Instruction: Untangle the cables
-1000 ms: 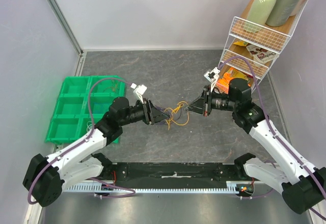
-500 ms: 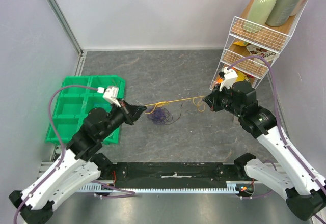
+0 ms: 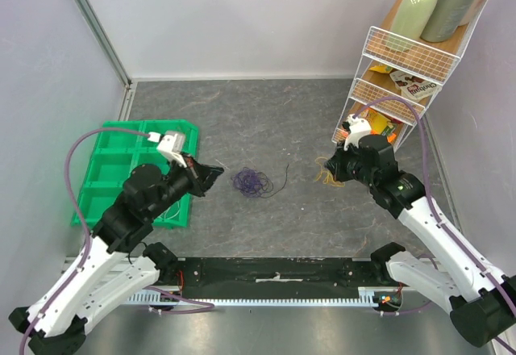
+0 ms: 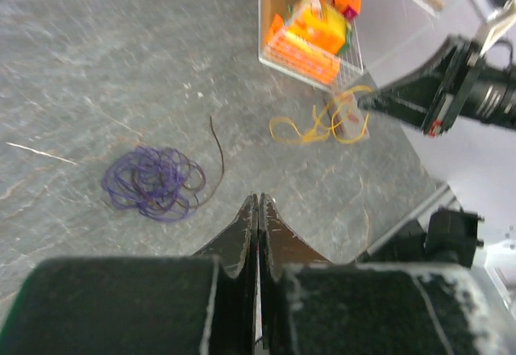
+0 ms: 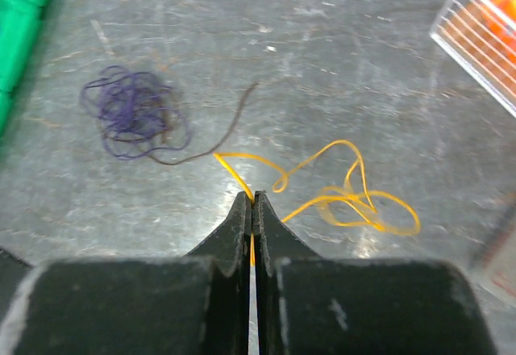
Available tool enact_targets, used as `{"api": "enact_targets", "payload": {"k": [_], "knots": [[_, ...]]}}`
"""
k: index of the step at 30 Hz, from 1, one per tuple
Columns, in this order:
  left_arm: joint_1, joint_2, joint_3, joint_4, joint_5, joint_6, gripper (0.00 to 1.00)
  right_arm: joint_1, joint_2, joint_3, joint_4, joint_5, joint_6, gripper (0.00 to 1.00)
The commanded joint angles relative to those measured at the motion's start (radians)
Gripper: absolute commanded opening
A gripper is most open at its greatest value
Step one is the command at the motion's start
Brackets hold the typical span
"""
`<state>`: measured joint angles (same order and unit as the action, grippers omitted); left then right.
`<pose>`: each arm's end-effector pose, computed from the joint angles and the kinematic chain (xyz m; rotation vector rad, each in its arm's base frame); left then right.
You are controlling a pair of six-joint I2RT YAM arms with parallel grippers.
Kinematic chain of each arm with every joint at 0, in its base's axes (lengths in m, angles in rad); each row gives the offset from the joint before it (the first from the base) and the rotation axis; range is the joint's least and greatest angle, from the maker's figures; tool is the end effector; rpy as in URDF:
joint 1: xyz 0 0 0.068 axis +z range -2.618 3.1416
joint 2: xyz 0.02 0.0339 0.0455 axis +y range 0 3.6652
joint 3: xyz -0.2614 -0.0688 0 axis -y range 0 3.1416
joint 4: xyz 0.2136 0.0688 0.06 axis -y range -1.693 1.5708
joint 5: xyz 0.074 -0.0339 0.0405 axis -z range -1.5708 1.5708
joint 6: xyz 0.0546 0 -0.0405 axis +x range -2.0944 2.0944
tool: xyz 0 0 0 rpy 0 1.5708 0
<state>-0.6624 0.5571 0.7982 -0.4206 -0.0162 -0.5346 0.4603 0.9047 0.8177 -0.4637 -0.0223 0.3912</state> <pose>0.0934 -0.0717 0.3380 0.1045 1.8272 -0.8486 0.1662 0.0837 0.2929 -0.0884 2.1651 0.5227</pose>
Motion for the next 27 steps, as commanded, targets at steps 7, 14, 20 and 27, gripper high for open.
{"api": "enact_targets", "payload": {"k": [7,14,20,27], "knots": [[0.001,0.219,-0.008,0.170,0.422,0.062,0.62,0.012,0.030,0.014,0.163,-0.424,0.023,0.00],[0.000,0.334,-0.016,0.302,0.499,0.044,0.92,0.015,0.059,0.050,0.163,-0.588,0.071,0.00],[0.001,0.360,-0.060,0.358,0.552,0.004,0.78,0.067,0.069,0.055,0.074,-0.578,0.011,0.00],[0.001,0.356,-0.149,0.293,0.493,-0.080,0.82,0.218,0.154,-0.104,0.271,-0.490,0.151,0.00]]}}
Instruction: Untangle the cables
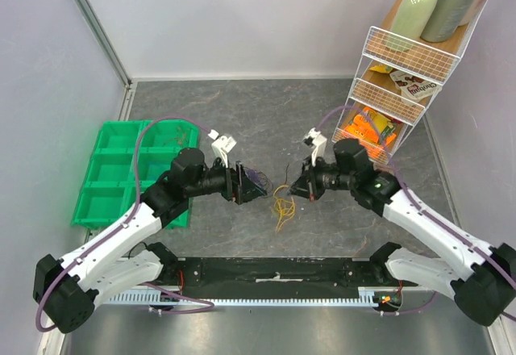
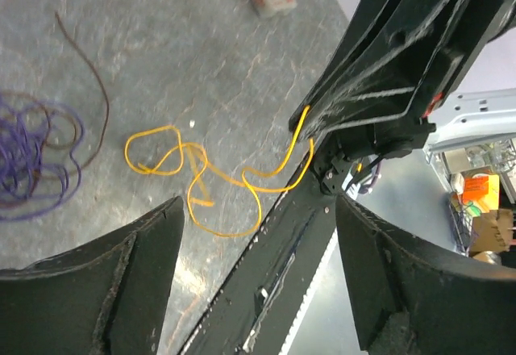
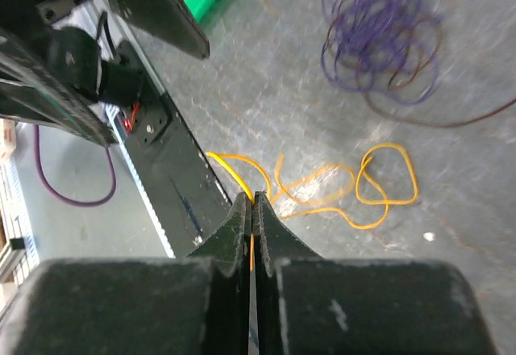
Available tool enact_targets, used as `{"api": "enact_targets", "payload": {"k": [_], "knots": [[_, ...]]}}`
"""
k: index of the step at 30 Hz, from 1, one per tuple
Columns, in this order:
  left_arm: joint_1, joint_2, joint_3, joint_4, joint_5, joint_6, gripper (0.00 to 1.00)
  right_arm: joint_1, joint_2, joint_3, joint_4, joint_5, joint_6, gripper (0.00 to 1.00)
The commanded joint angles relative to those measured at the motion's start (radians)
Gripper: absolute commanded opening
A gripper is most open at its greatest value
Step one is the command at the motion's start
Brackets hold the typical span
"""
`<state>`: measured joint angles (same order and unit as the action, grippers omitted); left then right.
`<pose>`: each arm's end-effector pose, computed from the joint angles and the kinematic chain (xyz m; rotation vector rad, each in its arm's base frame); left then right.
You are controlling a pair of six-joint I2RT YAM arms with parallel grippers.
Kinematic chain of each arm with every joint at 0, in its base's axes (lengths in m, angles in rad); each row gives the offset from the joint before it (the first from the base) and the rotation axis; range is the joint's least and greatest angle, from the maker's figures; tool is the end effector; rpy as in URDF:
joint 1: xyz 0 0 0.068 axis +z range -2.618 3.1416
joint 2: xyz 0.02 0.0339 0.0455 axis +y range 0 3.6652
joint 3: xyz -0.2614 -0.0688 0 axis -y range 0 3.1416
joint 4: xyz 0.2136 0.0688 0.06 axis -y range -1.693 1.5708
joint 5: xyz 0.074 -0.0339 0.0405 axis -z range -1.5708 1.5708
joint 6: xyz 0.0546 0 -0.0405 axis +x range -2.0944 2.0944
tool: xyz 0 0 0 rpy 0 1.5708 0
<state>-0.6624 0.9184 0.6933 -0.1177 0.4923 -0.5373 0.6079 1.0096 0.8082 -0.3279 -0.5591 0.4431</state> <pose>0.1402 -0.1421 0.2910 0.4916 2.0278 -1.2436 0.1525 0.1414 0.2901 -0.5471 2.1827 1.1902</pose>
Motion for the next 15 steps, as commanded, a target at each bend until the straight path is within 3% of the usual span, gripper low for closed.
{"api": "enact_targets", "payload": {"k": [1,6,15], "knots": [[0.001,-0.007,-0.061,-0.022,-0.032,-0.105,0.86,0.078,0.056,-0.145,0.206,0.060,0.138,0.00],[0.000,0.019,-0.144,-0.008,-0.021,-0.200,0.90,0.084,0.139,-0.308,0.435,0.111,0.270,0.00],[-0.002,0.222,-0.108,-0.003,0.005,-0.216,0.93,0.076,0.369,-0.282,0.529,0.122,0.302,0.00]]}}
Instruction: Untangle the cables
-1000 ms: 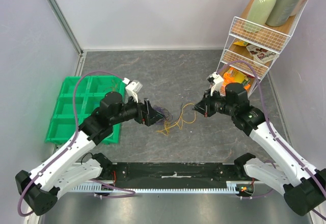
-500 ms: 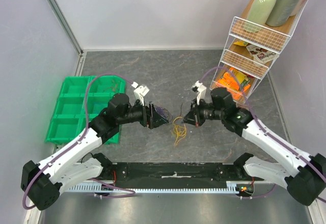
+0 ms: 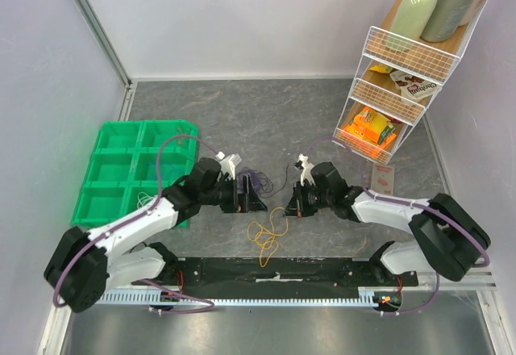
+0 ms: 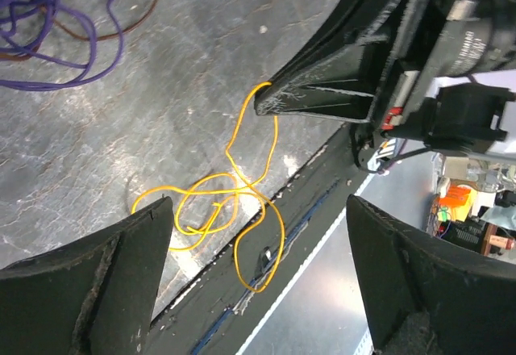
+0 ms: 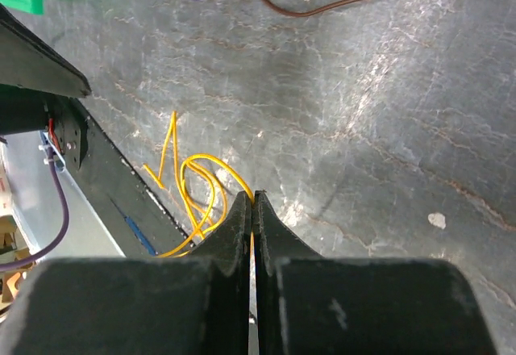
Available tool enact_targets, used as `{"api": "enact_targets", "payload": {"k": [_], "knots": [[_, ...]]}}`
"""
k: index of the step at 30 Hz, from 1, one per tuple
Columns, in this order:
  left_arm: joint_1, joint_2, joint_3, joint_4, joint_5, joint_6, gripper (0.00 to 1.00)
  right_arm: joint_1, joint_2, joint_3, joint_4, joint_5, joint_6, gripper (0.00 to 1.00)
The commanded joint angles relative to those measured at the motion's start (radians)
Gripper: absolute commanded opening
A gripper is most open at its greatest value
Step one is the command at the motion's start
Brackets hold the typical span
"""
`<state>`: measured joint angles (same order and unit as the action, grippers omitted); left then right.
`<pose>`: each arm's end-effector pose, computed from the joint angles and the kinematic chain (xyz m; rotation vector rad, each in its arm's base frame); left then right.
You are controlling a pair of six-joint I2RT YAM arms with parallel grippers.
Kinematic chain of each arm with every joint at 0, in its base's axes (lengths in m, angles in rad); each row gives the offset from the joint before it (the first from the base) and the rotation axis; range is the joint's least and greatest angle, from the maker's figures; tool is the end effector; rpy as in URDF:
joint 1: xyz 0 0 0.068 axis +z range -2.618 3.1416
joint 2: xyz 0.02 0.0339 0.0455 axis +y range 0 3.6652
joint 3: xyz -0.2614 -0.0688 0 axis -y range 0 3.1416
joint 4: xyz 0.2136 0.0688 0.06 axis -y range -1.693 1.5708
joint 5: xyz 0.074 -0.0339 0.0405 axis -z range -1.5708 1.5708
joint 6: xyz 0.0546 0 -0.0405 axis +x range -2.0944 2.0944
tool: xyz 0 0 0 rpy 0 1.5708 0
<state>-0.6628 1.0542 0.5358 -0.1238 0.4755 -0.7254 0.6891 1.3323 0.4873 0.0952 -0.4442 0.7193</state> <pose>0.1457 -0.1454 0.2137 0.2187 2.4374 -1.2308 0.1666 0.1676 0.1635 -0.2118 2.5505 1.1560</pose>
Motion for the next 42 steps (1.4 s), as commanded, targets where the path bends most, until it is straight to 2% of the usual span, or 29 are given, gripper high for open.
{"api": "enact_targets", "payload": {"k": [1,7,11,13,15,22,27,33,36,40,42], "knots": [[-0.003,0.119,0.064,-0.020,0.026,-0.023,0.93,-0.005,0.054,0.039,0.103,0.009,0.023,0.00],[-0.081,0.191,0.072,-0.054,-0.015,-0.039,0.92,-0.005,0.065,0.036,0.064,-0.002,-0.015,0.00],[-0.177,0.208,0.114,-0.111,-0.095,-0.006,0.92,-0.005,0.067,0.043,0.054,0.001,-0.026,0.00],[-0.269,0.234,0.182,-0.240,-0.260,0.032,0.92,-0.005,0.071,0.048,0.052,-0.001,-0.030,0.00],[-0.343,0.280,0.255,-0.318,-0.358,0.092,0.93,-0.005,0.074,0.053,0.054,-0.004,-0.035,0.00],[-0.511,0.400,0.372,-0.391,-0.602,0.242,0.97,-0.007,0.070,0.048,0.055,-0.017,-0.032,0.00],[-0.584,0.536,0.441,-0.427,-0.634,0.392,0.99,-0.011,0.061,0.036,0.066,-0.024,-0.027,0.00],[-0.597,0.579,0.444,-0.402,-0.640,0.503,0.99,-0.019,0.062,0.028,0.074,-0.040,-0.029,0.00],[-0.597,0.598,0.444,-0.398,-0.635,0.503,0.91,-0.020,0.062,0.020,0.075,-0.041,-0.027,0.00],[-0.595,0.621,0.441,-0.399,-0.621,0.486,0.67,-0.023,0.064,0.022,0.074,-0.048,-0.026,0.00],[-0.598,0.616,0.437,-0.402,-0.627,0.477,0.56,-0.025,0.064,0.023,0.074,-0.053,-0.024,0.06]]}}
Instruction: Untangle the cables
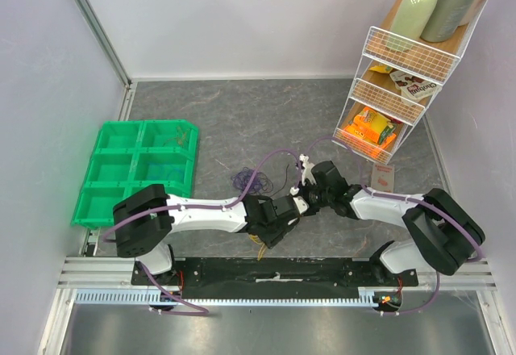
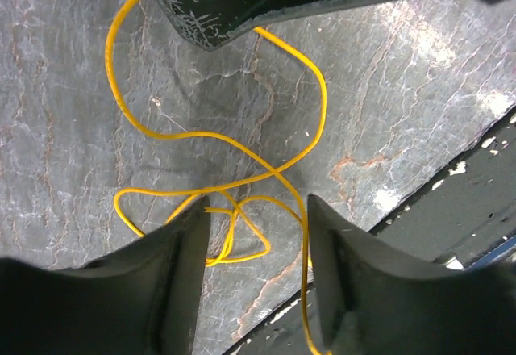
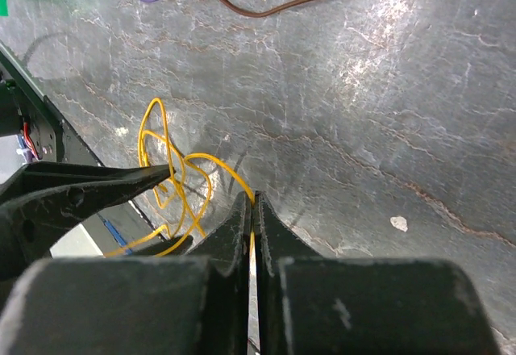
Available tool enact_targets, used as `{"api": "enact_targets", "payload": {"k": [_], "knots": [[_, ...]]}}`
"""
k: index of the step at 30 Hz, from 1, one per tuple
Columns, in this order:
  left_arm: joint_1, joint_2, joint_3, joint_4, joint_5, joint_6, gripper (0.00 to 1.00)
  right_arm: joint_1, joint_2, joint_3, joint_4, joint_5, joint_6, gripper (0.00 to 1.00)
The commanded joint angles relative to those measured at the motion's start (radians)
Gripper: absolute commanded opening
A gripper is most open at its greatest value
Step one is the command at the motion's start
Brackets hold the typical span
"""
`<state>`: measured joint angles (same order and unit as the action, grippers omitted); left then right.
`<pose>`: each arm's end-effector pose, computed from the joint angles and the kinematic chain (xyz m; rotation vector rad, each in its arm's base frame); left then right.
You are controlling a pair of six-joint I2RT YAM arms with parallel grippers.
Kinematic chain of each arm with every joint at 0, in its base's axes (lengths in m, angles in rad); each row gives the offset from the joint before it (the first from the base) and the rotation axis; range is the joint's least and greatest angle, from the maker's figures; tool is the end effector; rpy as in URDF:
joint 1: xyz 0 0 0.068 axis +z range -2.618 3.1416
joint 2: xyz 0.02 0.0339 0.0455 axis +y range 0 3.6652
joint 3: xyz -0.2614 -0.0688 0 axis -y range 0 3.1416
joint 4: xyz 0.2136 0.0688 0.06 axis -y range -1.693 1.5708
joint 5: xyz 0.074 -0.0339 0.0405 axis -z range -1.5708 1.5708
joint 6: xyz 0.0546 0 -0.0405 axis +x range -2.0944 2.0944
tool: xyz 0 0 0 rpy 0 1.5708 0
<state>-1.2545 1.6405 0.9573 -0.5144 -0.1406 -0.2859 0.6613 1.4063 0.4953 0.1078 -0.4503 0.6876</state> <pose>0.0970 -0.2717 0.1667 1.2564 2.4673 -0.2240 0.1756 0.1668 0.1508 -0.2053 2.5912 1.1157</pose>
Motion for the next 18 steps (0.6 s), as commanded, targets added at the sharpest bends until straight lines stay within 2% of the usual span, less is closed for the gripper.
{"api": "enact_targets", "payload": {"k": [1,3,7,10,13,18], "knots": [[-0.005,0.022,0.011,-0.012,-0.010,0.036,0.50,0.001,-0.015,0.017,0.059,-0.048,0.007,0.11],[-0.002,0.007,0.000,-0.004,-0.013,0.033,0.41,-0.003,-0.021,0.023,0.052,-0.048,0.004,0.23],[-0.002,-0.034,-0.020,-0.004,-0.020,0.034,0.12,-0.052,-0.078,0.012,0.029,0.001,0.009,0.60],[-0.002,-0.085,-0.034,-0.003,-0.033,0.033,0.06,-0.139,-0.157,-0.012,0.001,0.039,0.023,0.80],[0.003,-0.151,-0.049,0.001,-0.057,0.031,0.02,-0.228,-0.252,-0.044,-0.003,0.042,0.027,0.90],[0.046,-0.319,-0.083,0.034,-0.056,0.028,0.02,-0.266,-0.325,-0.055,-0.034,0.093,0.007,0.96]]}}
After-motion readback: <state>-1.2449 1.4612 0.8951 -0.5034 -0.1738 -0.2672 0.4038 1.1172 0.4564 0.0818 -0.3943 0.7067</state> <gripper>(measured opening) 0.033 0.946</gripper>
